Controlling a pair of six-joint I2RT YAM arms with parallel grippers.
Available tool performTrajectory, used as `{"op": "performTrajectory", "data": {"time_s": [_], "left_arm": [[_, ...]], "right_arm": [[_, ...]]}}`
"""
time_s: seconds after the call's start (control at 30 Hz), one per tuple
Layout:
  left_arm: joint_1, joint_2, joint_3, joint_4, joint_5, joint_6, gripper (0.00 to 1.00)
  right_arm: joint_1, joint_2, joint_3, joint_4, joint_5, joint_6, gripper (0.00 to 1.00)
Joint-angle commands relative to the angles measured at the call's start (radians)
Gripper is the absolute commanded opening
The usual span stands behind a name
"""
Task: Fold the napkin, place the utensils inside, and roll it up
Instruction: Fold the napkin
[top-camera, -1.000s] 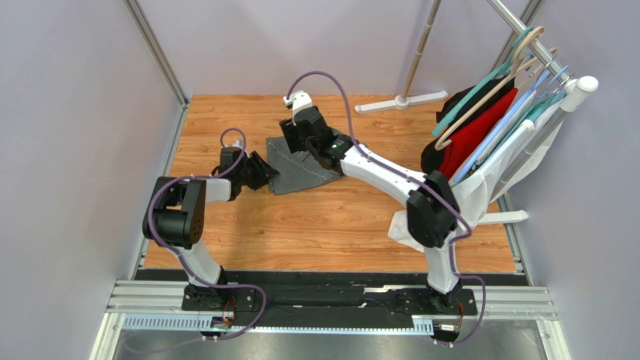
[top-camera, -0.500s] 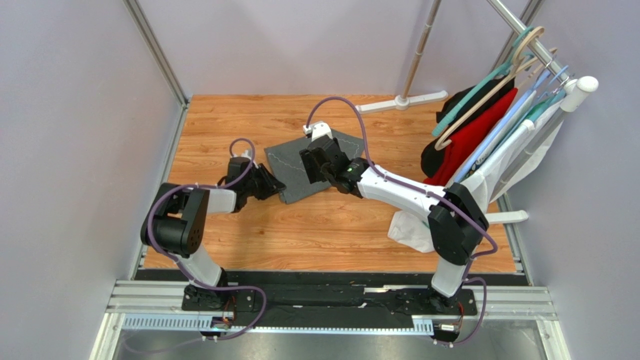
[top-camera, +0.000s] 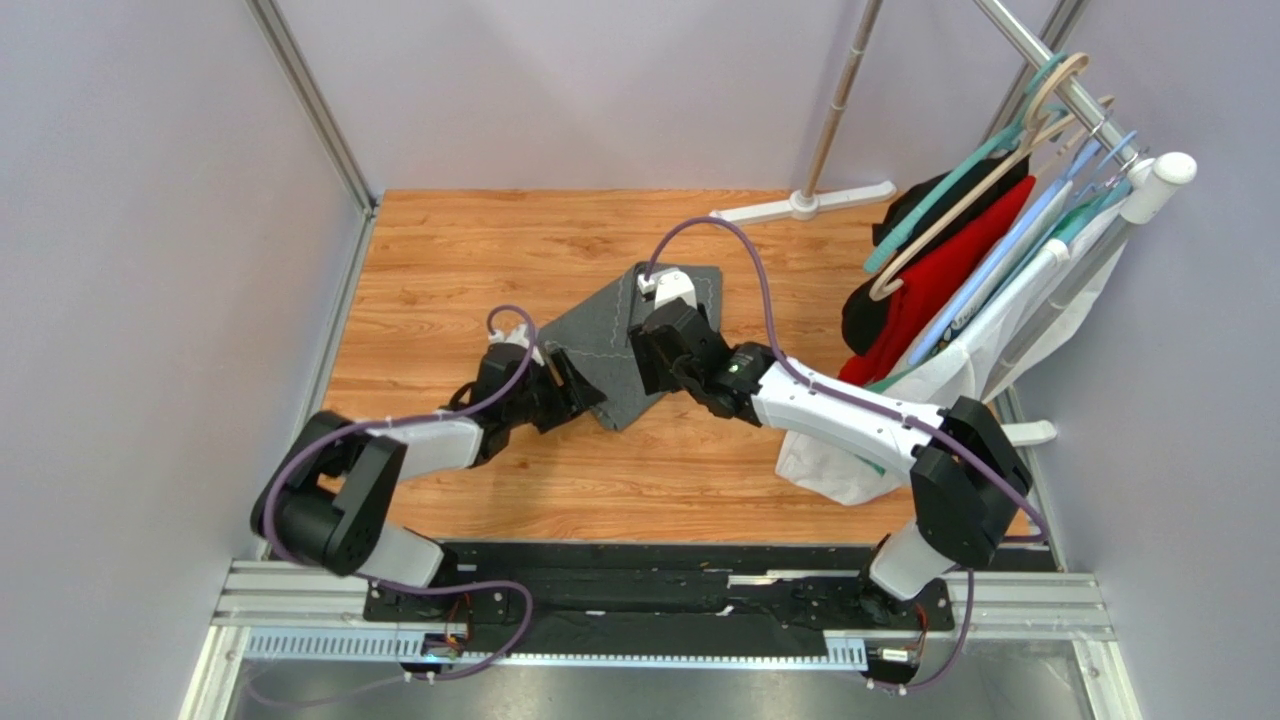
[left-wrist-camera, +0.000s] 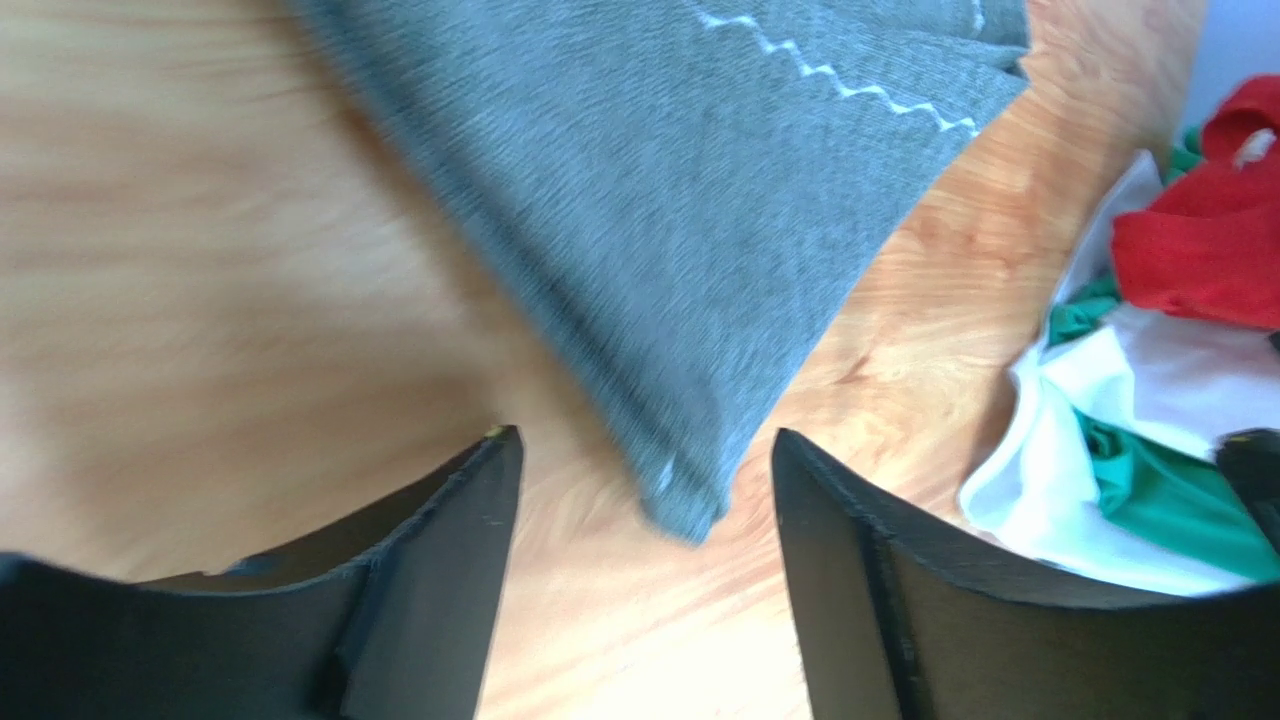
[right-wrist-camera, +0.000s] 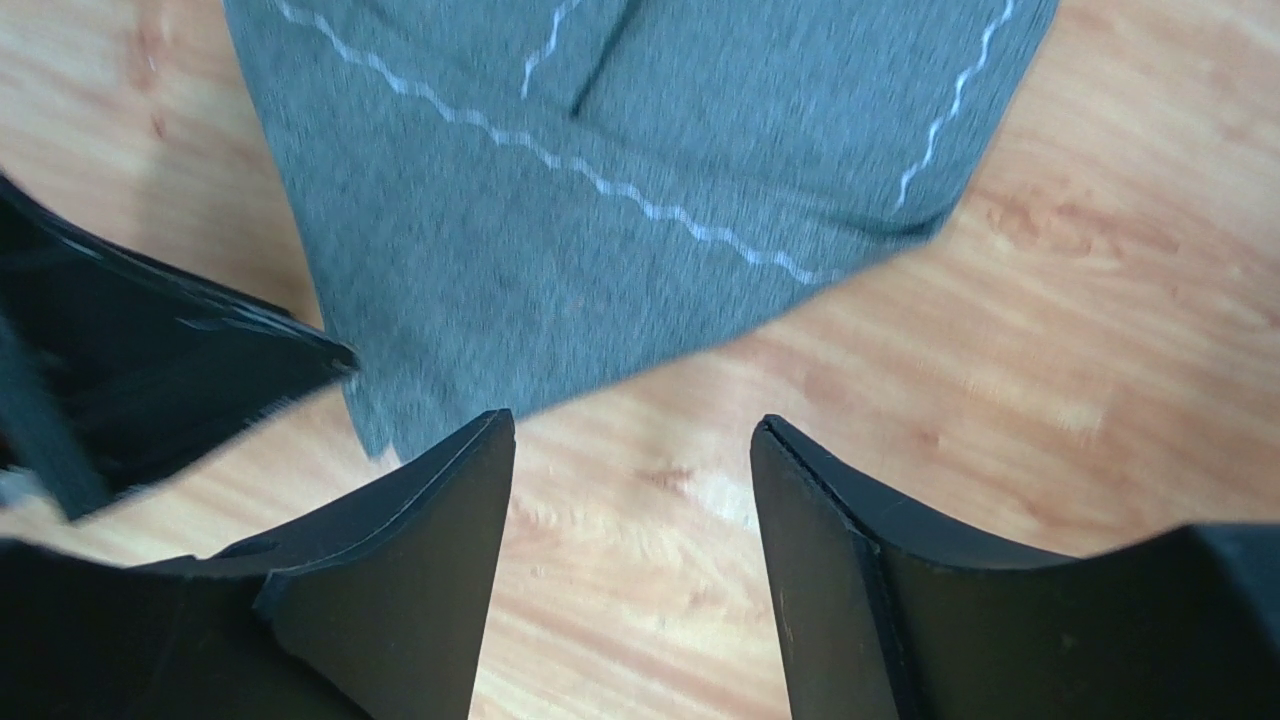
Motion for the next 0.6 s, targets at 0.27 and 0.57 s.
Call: {"op": "performTrajectory", "data": {"time_s": [0.27,0.57], "left_arm": [[0.120,-0.331,0.104,-0.347,-0.281,0.250,0.82],[0.229,0.008,0.407,-0.287,-0.143,0.470,0.80]], "right_arm": [[0.053,-0.065,-0.137,0.046,-0.156,0.182,0.59],[0.056,-0.006,-0.151,0.105,-0.141,0.326,0.57]]}}
